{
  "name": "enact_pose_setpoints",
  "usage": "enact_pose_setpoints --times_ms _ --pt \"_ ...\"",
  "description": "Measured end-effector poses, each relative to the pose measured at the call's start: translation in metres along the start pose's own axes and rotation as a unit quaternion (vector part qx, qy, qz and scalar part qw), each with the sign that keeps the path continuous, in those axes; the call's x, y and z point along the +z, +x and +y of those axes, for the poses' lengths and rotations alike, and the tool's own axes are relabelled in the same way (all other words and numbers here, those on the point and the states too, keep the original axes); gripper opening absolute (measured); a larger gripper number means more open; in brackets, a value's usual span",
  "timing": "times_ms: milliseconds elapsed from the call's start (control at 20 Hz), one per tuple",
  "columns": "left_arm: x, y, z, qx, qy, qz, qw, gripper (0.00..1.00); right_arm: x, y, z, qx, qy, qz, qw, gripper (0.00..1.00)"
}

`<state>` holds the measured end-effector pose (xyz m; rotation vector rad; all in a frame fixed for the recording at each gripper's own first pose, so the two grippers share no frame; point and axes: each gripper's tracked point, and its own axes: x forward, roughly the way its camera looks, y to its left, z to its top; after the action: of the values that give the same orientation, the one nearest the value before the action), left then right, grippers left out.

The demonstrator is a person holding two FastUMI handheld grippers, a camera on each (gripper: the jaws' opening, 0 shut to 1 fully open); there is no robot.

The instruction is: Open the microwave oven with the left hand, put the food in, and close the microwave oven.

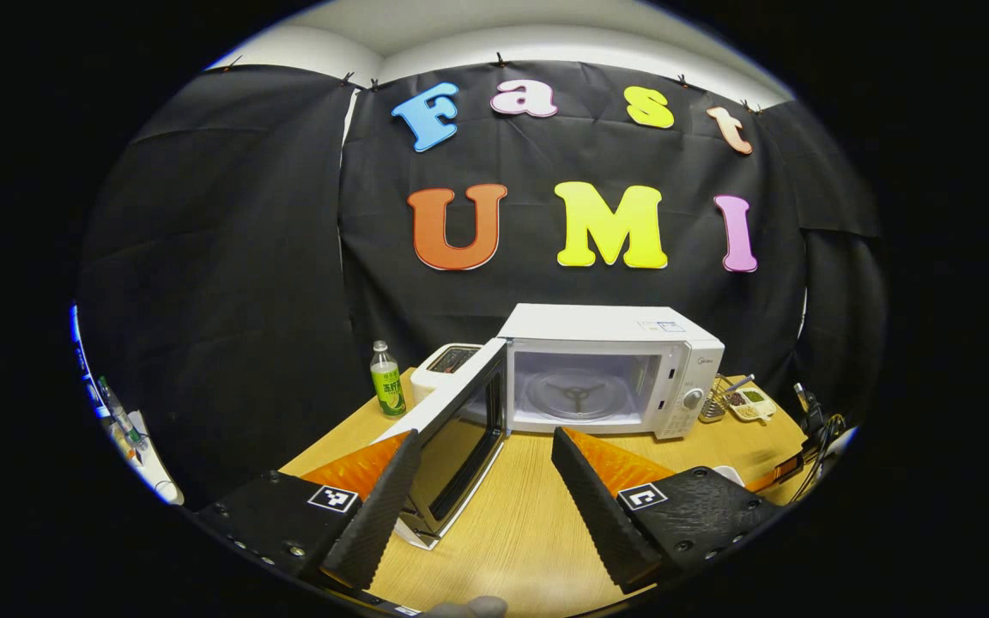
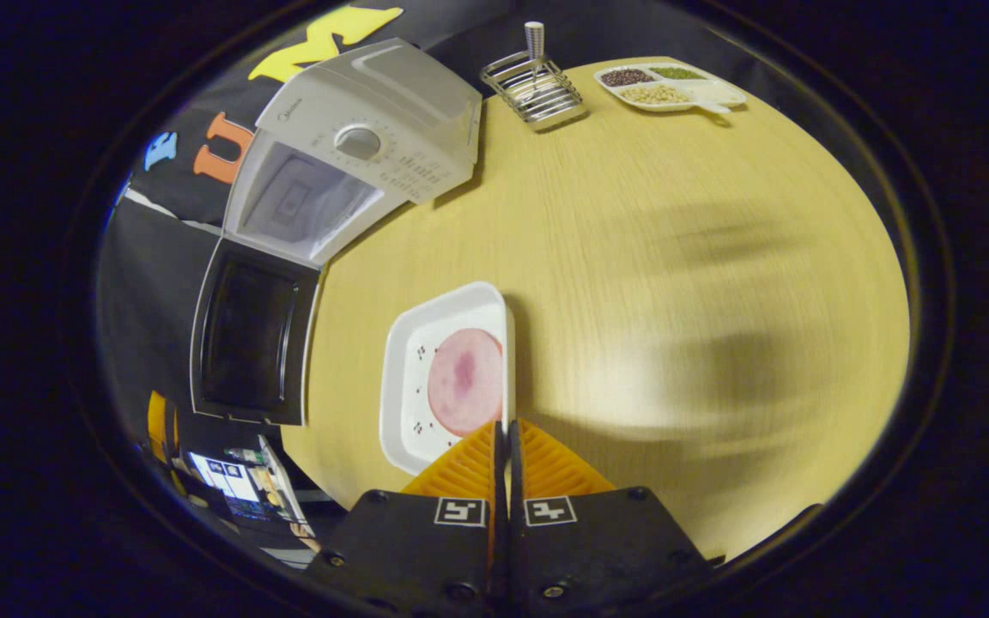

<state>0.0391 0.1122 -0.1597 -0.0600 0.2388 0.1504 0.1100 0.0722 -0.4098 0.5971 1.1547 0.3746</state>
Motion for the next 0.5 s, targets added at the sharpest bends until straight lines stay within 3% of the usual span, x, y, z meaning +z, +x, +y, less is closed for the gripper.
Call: enact_pose_setpoints --times_ms 250,500 --pt "0.005 0.008 0.008 -0.024 -0.001 0.001 1.000 0.94 0.003 0.011 0.051 0.071 0.088 -0.036 0.993 0.04" --pt "0.020 0.010 0.010 -0.038 0.017 -0.008 0.999 0.94 0.024 0.014 0.105 0.090 0.137 -0.110 0.980 0.03"
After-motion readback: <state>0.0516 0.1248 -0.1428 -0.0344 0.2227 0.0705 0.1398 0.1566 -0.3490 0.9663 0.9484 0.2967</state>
